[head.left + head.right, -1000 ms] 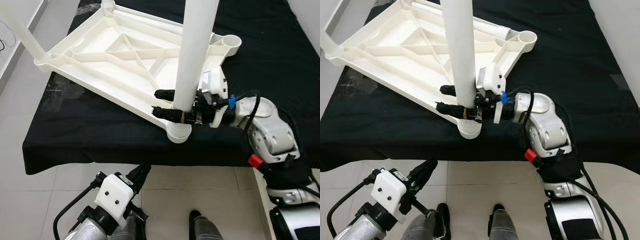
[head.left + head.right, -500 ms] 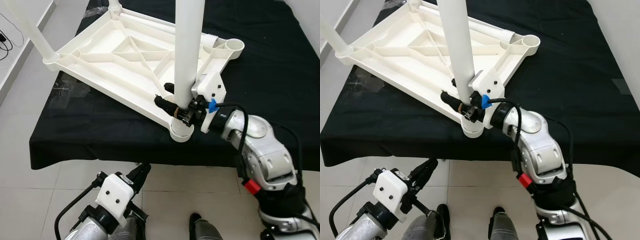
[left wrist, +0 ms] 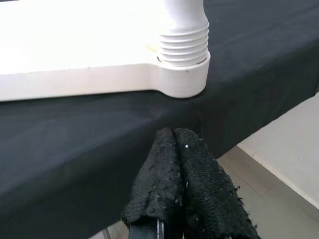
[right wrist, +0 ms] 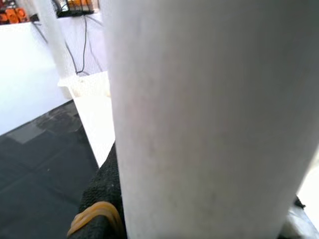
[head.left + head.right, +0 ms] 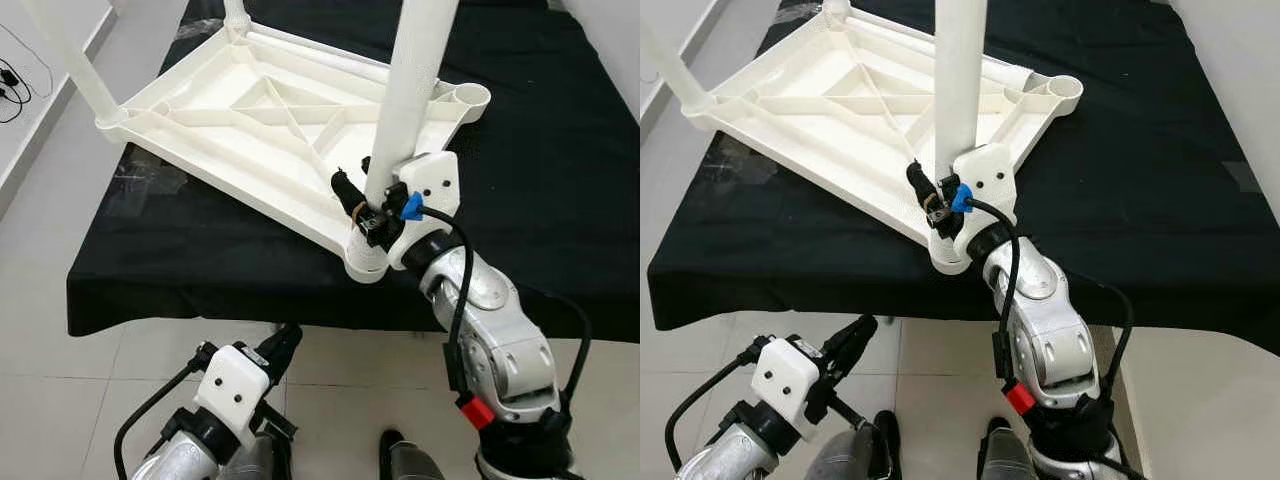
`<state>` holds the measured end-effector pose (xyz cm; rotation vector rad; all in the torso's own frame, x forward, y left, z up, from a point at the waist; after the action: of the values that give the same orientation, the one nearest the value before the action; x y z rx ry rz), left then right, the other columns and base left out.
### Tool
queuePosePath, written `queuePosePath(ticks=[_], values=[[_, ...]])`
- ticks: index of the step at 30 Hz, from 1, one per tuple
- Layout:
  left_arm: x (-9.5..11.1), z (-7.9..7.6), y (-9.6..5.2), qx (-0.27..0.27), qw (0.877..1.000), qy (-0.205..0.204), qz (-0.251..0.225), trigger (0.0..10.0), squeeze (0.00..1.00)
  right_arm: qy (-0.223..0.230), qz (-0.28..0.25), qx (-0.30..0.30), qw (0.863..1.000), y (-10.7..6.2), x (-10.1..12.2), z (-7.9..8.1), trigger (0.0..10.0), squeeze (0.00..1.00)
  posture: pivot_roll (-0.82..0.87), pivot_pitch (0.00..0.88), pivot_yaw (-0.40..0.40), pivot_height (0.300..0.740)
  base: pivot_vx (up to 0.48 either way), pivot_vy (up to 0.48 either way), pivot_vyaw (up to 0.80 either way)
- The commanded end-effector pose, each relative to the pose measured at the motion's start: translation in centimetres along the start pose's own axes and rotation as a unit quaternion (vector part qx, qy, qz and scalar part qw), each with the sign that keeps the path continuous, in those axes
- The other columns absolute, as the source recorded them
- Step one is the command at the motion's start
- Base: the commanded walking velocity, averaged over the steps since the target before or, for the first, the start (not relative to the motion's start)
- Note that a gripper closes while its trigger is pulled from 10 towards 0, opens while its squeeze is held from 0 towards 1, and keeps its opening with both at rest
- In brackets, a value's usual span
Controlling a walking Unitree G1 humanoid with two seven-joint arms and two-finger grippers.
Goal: Building children table
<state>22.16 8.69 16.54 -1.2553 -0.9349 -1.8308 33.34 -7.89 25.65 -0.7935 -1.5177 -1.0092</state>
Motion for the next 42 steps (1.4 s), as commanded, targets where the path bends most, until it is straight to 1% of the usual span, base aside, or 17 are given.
queuePosePath(ticks=[1,4,7,11,12,14,17,19,20,22,24,25,29,31,37,40,42], values=[[-0.5,0.0,-0.3,0.000,1.000,-0.003,0.009,10.0,0.00,0.020,0.135,-0.062,0.989,-1.2,-6.5,-2.1,10.0,0.00,0.02,0.349,0.052,0.740,0.000,0.000,0.00],[-0.6,0.1,-0.2,0.000,1.000,-0.002,0.007,10.0,0.00,0.012,0.125,-0.070,0.990,-2.0,-6.8,-1.2,10.0,0.00,0.02,0.351,0.059,0.740,0.000,0.000,0.00],[-0.6,0.1,-0.1,-0.001,1.000,-0.001,0.006,10.0,0.00,0.014,0.121,-0.077,0.989,-2.4,-7.0,-0.8,10.0,0.00,0.02,0.350,0.061,0.740,0.000,0.000,0.00],[-0.6,0.1,0.0,-0.001,1.000,-0.001,0.006,10.0,0.00,0.010,0.105,-0.079,0.991,-2.5,-6.8,-0.4,10.0,0.00,0.02,0.345,0.062,0.740,0.000,0.000,0.00],[-0.7,0.1,0.0,-0.002,1.000,0.000,0.006,10.0,0.00,0.001,0.099,-0.071,0.993,-2.5,-6.9,0.1,10.0,0.00,0.02,0.343,0.062,0.740,0.000,0.000,0.00],[-0.7,0.1,0.0,-0.002,1.000,0.000,0.006,10.0,0.00,0.001,0.099,-0.071,0.993,-2.5,-6.9,0.1,10.0,0.00,0.02,0.343,0.062,0.740,0.000,0.000,0.00],[-0.7,0.1,0.1,-0.001,1.000,0.001,0.005,10.0,0.00,-0.016,0.094,-0.053,0.994,-2.4,-6.9,0.6,10.0,0.00,0.02,0.342,0.060,0.740,0.000,0.000,0.00],[-0.7,0.2,0.2,-0.001,1.000,0.001,0.005,10.0,0.00,-0.019,0.091,-0.048,0.994,-2.3,-6.8,0.8,10.0,0.00,0.02,0.346,0.057,0.740,0.000,0.000,0.00],[-0.8,0.2,0.2,0.000,1.000,0.002,0.005,10.0,0.00,-0.028,0.086,-0.038,0.995,-2.1,-6.6,1.0,10.0,0.00,0.02,0.340,0.056,0.740,0.000,0.000,0.00],[-0.8,0.3,0.3,0.002,1.000,0.003,0.004,10.0,0.00,-0.053,0.076,-0.001,0.996,-1.7,-6.0,1.9,10.0,0.00,0.02,0.341,0.055,0.740,0.000,0.000,0.00],[-0.8,0.3,0.3,0.002,1.000,0.003,0.004,10.0,0.00,-0.056,0.075,0.001,0.996,-1.7,-6.0,2.0,10.0,0.00,0.02,0.341,0.055,0.740,0.000,0.000,0.00],[-0.8,0.3,0.3,0.003,1.000,0.004,0.004,10.0,0.00,-0.058,0.080,0.019,0.995,-1.5,-6.1,2.4,10.0,0.00,0.01,0.340,0.054,0.740,0.000,0.000,0.00],[-0.8,0.4,0.4,0.003,1.000,0.004,0.003,10.0,0.00,-0.058,0.086,0.031,0.994,-1.3,-6.0,2.6,10.0,0.00,0.01,0.341,0.051,0.740,0.000,0.000,0.00],[-0.8,0.4,0.4,0.004,1.000,0.004,0.002,10.0,0.00,-0.067,0.088,0.037,0.993,-1.2,-6.1,2.7,10.0,0.00,0.01,0.341,0.049,0.740,0.000,0.000,0.00],[-0.8,0.4,0.5,0.004,1.000,0.004,0.000,10.0,0.00,-0.074,0.093,0.037,0.992,-1.2,-6.3,2.7,10.0,0.00,0.01,0.343,0.046,0.740,0.000,0.000,0.00],[-0.7,0.4,0.5,0.005,1.000,0.004,0.000,10.0,0.00,-0.075,0.099,0.035,0.992,-1.2,-6.5,2.6,10.0,0.00,0.02,0.345,0.046,0.740,0.000,0.000,0.00],[-0.7,0.4,0.5,0.005,1.000,0.004,-0.001,10.0,0.00,-0.077,0.106,0.019,0.991,-1.0,-6.7,2.1,10.0,0.00,0.02,0.345,0.047,0.740,0.000,0.000,0.00]])
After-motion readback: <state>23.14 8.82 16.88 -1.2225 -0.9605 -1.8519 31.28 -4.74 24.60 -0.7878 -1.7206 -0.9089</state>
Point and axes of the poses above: a point about 5 cm out from each wrist's last joint towards the gripper, its own y axis pointing out of the wrist towards the gripper, its own x axis along the axis of the wrist's last joint, z = x × y, the point moved 5 cm from there along y, pointing out of the wrist towards the gripper, and after that the axes turned 4 degrees about y, right-handed, at the moved point
